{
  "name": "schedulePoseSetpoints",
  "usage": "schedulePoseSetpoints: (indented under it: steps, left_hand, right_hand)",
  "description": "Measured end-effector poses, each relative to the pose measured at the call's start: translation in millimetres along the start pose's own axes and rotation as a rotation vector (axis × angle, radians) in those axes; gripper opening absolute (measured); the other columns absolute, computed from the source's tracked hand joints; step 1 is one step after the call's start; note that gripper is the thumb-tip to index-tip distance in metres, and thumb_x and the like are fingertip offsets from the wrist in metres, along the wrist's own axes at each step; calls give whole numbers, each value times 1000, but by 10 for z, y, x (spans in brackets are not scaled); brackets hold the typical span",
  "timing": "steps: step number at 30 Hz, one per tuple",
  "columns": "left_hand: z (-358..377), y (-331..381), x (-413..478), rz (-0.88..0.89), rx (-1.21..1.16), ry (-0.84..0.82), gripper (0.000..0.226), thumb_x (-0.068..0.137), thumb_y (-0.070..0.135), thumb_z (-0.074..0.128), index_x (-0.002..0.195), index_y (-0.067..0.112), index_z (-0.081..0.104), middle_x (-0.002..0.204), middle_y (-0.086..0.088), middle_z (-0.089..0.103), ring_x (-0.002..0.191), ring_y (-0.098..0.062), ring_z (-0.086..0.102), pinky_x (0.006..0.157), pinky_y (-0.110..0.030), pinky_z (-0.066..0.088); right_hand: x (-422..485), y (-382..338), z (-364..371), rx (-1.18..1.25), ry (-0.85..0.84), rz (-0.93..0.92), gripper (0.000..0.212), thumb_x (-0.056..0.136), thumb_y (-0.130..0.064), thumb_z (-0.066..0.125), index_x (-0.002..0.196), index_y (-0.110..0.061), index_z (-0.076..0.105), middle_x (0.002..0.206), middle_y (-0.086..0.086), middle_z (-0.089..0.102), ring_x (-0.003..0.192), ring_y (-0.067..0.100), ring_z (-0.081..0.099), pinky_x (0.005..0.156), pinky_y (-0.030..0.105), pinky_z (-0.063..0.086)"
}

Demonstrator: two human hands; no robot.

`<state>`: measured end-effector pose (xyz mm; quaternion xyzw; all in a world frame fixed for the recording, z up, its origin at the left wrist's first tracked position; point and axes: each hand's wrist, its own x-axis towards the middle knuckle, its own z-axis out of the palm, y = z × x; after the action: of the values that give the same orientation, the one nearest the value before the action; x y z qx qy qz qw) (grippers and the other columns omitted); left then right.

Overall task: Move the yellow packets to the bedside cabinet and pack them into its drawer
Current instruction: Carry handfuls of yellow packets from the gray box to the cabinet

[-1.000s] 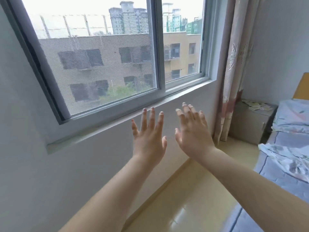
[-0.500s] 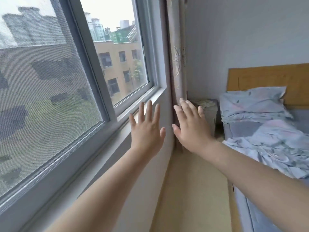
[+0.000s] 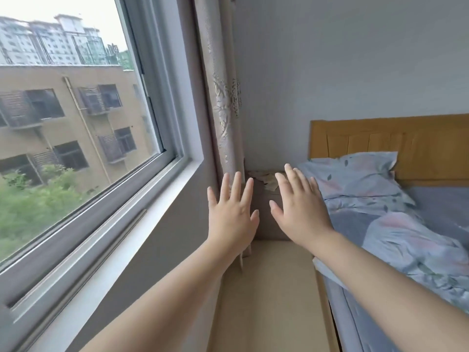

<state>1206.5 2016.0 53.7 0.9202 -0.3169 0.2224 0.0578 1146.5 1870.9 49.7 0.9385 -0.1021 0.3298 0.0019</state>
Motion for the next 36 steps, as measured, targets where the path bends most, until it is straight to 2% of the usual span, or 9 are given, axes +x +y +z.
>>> schedulePoseSetpoints:
  steps: [3, 7, 11, 18, 27, 36]
  left_hand:
    - [414, -39, 752, 1, -24, -3, 69, 96, 44, 39, 154, 23, 6, 162, -3, 1, 148, -25, -8, 115, -56, 2]
    - [979, -176, 1658, 28, -49, -5, 70, 95, 44, 41, 154, 23, 9, 161, -5, 3, 148, -27, -5, 114, -57, 4]
    - [1644, -418, 2585, 74, -53, 16, 70, 94, 43, 43, 153, 21, 13, 161, -7, 7, 148, -29, -1, 113, -57, 8]
    - [2707, -763, 4489, 147, -92, -36, 71, 93, 43, 44, 153, 20, 12, 161, -7, 6, 148, -29, -2, 113, -58, 8]
    - [3835, -709, 6453, 234, -35, -104, 72, 96, 45, 36, 153, 18, 2, 161, -9, -2, 147, -31, -7, 114, -58, 7]
    - [5355, -436, 8313, 151, 16, -220, 68, 99, 44, 31, 153, 20, -3, 161, -9, -9, 147, -31, -12, 114, -59, 4]
  right_hand:
    - [575, 359, 465, -21, -54, 34, 59, 85, -39, 47, 133, -4, 50, 146, 21, 40, 132, 37, 41, 105, 54, 35]
    - [1277, 734, 1124, -46, -89, 47, 59, 91, -37, 52, 140, -7, 40, 153, 17, 29, 140, 33, 30, 112, 51, 25]
    - [2033, 986, 1847, -78, -130, 55, 61, 92, -37, 49, 145, -11, 32, 157, 13, 20, 144, 29, 20, 114, 50, 19]
    - [3594, 1458, 2992, -138, -191, 124, 62, 94, -37, 45, 148, -13, 27, 158, 11, 15, 145, 28, 15, 116, 49, 15]
    - [5044, 2496, 4174, -201, -271, 192, 62, 95, -36, 43, 149, -12, 22, 158, 11, 12, 145, 27, 13, 117, 48, 15]
    - [6384, 3943, 5785, -213, -377, 134, 65, 92, -33, 47, 148, -10, 23, 157, 14, 14, 144, 29, 15, 115, 49, 16]
